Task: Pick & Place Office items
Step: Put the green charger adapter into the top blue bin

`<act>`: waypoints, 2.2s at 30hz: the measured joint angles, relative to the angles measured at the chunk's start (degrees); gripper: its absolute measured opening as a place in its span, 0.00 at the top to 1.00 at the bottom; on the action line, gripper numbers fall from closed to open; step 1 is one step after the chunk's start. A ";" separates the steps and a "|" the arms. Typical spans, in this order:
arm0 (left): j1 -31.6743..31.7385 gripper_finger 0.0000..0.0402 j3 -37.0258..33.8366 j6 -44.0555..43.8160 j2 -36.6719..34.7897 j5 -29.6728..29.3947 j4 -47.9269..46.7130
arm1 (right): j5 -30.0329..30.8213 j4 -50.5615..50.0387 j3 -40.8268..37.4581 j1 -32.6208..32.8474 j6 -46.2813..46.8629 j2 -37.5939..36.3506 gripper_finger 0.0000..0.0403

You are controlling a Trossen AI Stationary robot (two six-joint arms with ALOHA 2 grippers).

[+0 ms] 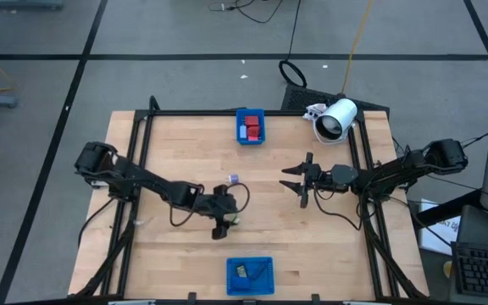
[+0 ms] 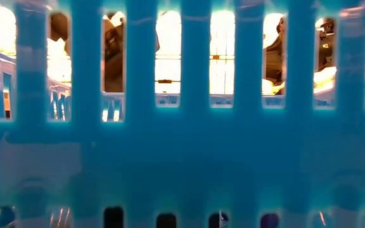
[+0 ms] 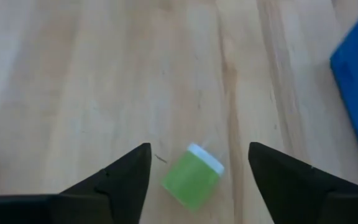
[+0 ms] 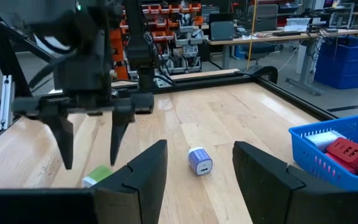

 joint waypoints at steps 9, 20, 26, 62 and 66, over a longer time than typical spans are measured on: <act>-0.04 0.25 0.00 5.08 5.86 1.50 0.99 | 0.00 -0.07 0.00 0.02 0.00 0.00 0.58; -0.51 0.31 0.00 0.07 7.27 3.49 1.58 | 0.00 -0.22 0.00 0.02 0.00 0.00 0.58; -1.69 0.34 0.00 -1.37 7.25 3.89 1.87 | -0.01 -0.20 0.00 0.02 0.00 0.00 0.58; -2.60 0.53 0.00 9.88 7.23 3.53 6.04 | -0.01 -0.11 0.00 0.02 0.62 0.00 0.58; -2.60 0.59 0.00 10.24 7.58 3.18 6.15 | -0.02 -0.11 0.00 0.02 0.63 0.00 0.58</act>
